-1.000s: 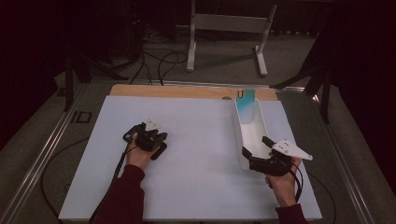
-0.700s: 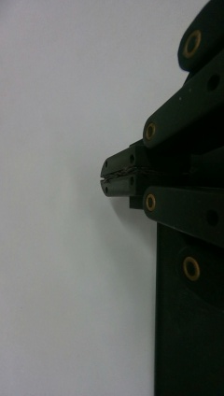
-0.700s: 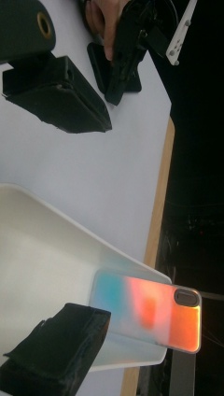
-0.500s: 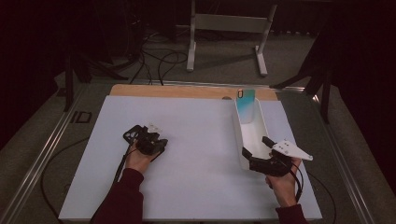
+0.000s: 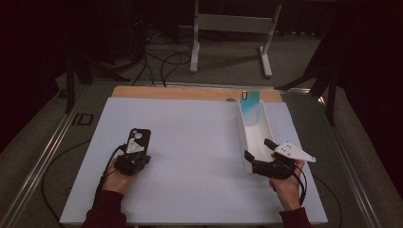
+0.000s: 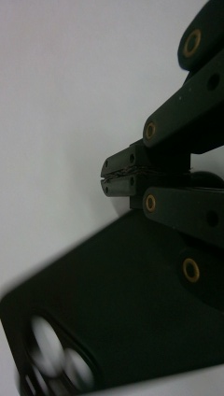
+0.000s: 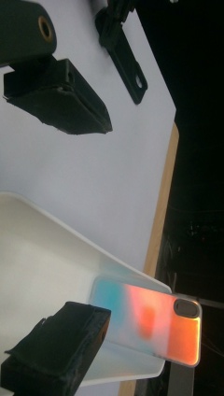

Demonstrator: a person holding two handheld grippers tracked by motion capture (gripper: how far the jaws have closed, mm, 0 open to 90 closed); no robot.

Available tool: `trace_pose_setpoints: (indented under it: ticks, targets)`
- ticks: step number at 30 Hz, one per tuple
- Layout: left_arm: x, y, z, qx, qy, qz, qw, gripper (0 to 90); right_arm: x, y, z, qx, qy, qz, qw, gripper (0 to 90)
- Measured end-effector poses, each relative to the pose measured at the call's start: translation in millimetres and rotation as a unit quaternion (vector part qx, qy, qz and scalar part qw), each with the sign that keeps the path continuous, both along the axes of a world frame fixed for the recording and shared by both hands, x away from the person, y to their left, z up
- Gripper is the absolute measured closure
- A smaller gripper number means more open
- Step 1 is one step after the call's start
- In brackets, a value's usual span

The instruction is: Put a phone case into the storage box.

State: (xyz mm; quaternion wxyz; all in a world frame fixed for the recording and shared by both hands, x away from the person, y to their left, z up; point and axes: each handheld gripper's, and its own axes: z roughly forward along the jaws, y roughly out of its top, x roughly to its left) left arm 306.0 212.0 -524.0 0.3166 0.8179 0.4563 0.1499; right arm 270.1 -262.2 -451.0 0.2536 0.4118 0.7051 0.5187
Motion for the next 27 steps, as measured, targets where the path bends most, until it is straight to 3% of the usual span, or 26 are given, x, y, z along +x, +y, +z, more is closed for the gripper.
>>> trace_pose_setpoints:
  ticks: [5,10,13,14,17,18,19,22,27]
  targets:
    - [-1.1,13.7,-2.4,-0.004,0.002,0.046,0.9989,89.2,0.7,-2.3,-0.2,0.0,-0.005,0.001,1.0,9.1]
    - [-0.3,11.6,-3.2,-0.004,-0.003,0.048,0.9988,88.5,1.1,-1.6,-1.0,-0.002,-0.009,0.006,0.9999,9.1]
    - [-2.2,11.0,-1.2,-0.017,-0.012,0.043,0.9989,85.0,0.5,-0.5,-1.5,-0.004,-0.021,0.01,0.9997,9.1]
    - [-5.3,10.9,3.9,-0.039,-0.029,0.031,0.9983,85.0,0.3,-0.4,-1.4,-0.004,-0.024,0.01,0.9997,9.1]
    - [-12.3,12.8,16.6,-0.072,-0.069,0.031,0.9945,79.9,-0.2,-2.2,-1.0,0.007,-0.019,0.013,0.9997,9.5]
    - [-12.3,12.8,16.6,-0.072,-0.069,0.031,0.9945,76.5,-0.2,-2.2,-1.0,0.007,-0.019,0.013,0.9997,9.5]
    - [-16.8,15.9,23.3,-0.096,-0.091,0.029,0.9907,76.5,-0.5,-3.0,-0.9,0.009,-0.018,0.015,0.9997,10.6]
    - [-28.2,21.8,34.6,-0.122,-0.138,0.031,0.9824,63.8,-1.8,-4.4,-0.2,0.008,-0.015,0.015,0.9997,12.1]
    - [-45.7,30.9,47.3,-0.128,-0.198,0.04,0.971,44.3,-4.6,-5.2,-0.5,0.013,-0.014,0.017,0.9997,8.7]
